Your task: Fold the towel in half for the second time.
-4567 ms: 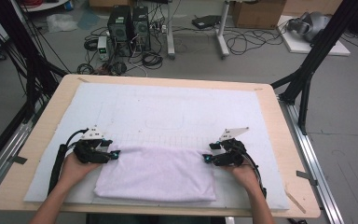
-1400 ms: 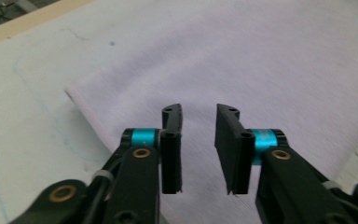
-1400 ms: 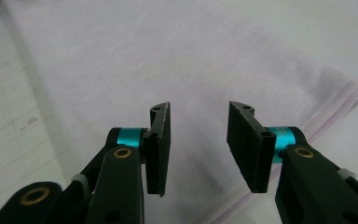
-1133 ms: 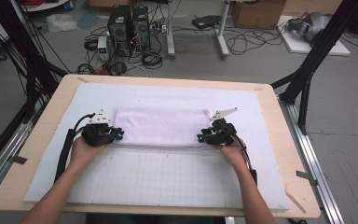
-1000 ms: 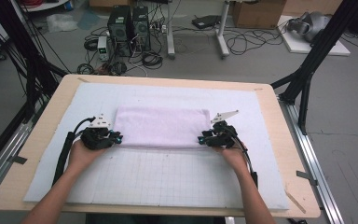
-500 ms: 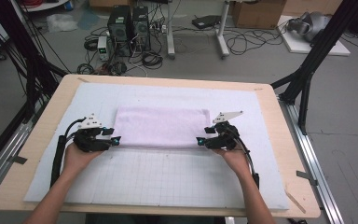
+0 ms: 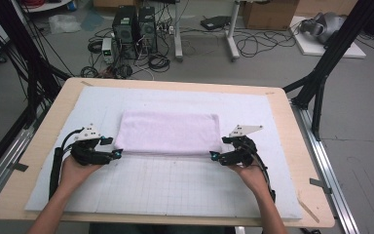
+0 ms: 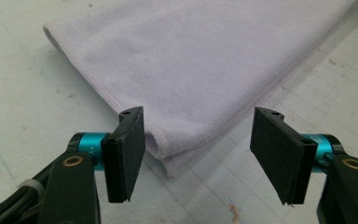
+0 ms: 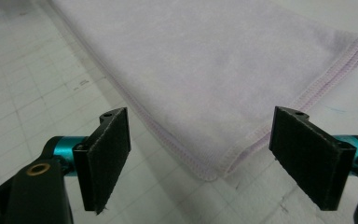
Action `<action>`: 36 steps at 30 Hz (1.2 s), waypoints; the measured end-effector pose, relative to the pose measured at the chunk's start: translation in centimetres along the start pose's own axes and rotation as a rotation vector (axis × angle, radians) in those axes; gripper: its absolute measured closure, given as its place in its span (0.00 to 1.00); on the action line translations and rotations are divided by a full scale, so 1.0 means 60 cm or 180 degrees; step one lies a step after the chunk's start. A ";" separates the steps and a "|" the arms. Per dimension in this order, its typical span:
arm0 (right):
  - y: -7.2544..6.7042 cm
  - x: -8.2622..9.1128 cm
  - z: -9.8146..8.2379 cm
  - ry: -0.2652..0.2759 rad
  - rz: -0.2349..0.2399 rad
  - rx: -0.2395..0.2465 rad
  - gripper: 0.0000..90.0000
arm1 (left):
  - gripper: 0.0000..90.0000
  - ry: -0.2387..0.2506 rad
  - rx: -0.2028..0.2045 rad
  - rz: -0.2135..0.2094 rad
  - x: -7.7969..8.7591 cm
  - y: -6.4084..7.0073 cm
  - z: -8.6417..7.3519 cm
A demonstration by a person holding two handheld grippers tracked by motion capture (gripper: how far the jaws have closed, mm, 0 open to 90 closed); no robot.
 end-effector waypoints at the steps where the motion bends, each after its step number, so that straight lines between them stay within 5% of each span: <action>1: -0.002 0.004 -0.001 0.0023 -0.0007 -0.0001 0.21 | 0.38 0.0003 -0.0007 -0.0005 0.002 0.001 -0.001; 7: -0.010 0.017 -0.009 0.0092 -0.0085 -0.0040 0.14 | 0.33 0.0013 -0.0042 -0.0039 0.018 0.011 -0.010; 22: -0.033 0.049 -0.027 0.0309 -0.0149 -0.0004 0.13 | 0.24 0.0150 -0.0039 0.0028 0.057 0.022 -0.017; 36: -0.049 0.068 -0.042 0.0396 -0.0140 0.0003 0.13 | 0.21 0.0106 -0.0029 0.0078 0.080 0.033 -0.037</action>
Point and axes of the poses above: each handheld gripper's, and its own axes: x roughly backward along the jaws, z roughly out of its top, y roughly to its right, the point moved 7 cm from there along -x, roughly forward along the jaws, and after that the axes turned 7 degrees about z, right-handed, at the moved point
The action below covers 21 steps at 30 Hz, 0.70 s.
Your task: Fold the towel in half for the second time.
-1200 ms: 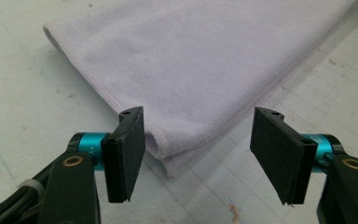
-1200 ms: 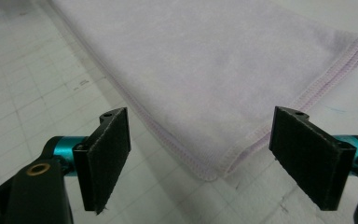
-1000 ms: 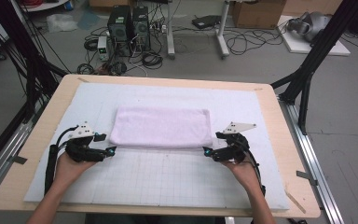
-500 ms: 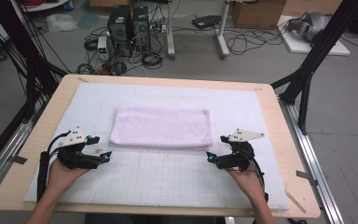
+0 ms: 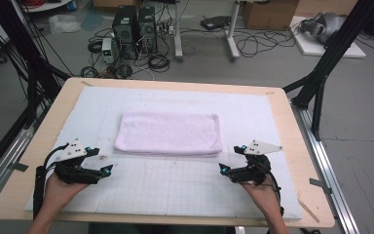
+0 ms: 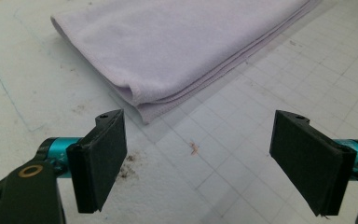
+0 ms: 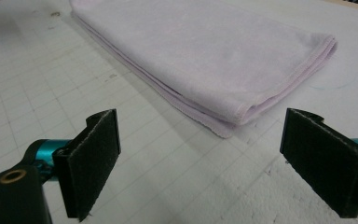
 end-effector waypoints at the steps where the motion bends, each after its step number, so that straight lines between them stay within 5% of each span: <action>1: -0.002 0.002 -0.002 -0.0013 -0.0005 0.0015 0.13 | 0.21 0.0012 0.0008 -0.0001 0.001 0.000 0.000; 21: -0.023 0.032 -0.031 -0.0005 -0.0029 0.0024 0.13 | 0.21 0.0025 -0.0008 0.0005 0.011 0.010 -0.010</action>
Point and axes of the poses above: each handheld gripper's, and its own axes: x roughly backward along the jaws, z roughly out of its top, y roughly to its right, the point moved 7 cm from there along -x, roughly forward along the jaws, and after that the axes turned 7 degrees about z, right-handed, at the moved point
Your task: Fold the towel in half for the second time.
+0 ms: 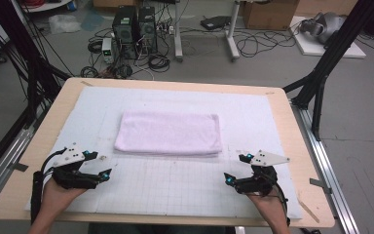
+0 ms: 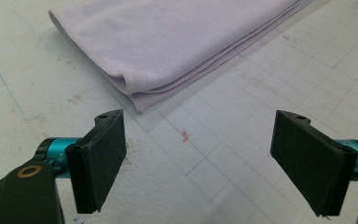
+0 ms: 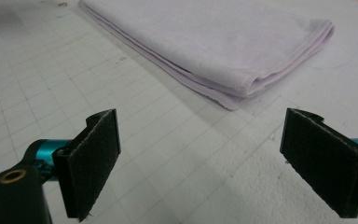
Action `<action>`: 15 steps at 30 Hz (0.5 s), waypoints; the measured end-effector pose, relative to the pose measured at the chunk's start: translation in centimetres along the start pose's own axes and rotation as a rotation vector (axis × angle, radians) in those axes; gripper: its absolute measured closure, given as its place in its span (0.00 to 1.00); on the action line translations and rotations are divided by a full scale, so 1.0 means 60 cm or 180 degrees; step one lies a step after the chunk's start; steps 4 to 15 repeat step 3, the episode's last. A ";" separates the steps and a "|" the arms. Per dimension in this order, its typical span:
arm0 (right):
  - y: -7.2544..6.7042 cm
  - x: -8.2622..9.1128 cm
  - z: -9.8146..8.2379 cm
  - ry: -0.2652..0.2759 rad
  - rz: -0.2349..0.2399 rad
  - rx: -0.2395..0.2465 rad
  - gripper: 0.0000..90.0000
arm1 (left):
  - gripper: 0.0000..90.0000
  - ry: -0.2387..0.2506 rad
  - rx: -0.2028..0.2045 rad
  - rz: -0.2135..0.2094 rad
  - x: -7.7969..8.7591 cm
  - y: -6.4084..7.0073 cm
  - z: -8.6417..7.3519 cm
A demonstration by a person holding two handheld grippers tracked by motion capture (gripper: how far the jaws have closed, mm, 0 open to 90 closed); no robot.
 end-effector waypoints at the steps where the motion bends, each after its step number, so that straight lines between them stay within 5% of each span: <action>1: 0.000 0.000 -0.001 -0.0011 -0.0009 0.0013 0.13 | 0.21 0.0004 0.0004 -0.0012 0.000 0.001 0.000; 15: -0.001 -0.001 0.000 -0.0015 0.0003 0.0031 0.13 | 0.21 0.0003 -0.0002 -0.0010 -0.001 0.001 0.000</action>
Point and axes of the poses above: each handheld gripper's, and its own axes: x roughly backward along the jaws, z roughly out of its top, y roughly to its right, the point moved 7 cm from there along -x, roughly forward along the jaws, and after that the axes turned 7 degrees about z, right-handed, at the moved point
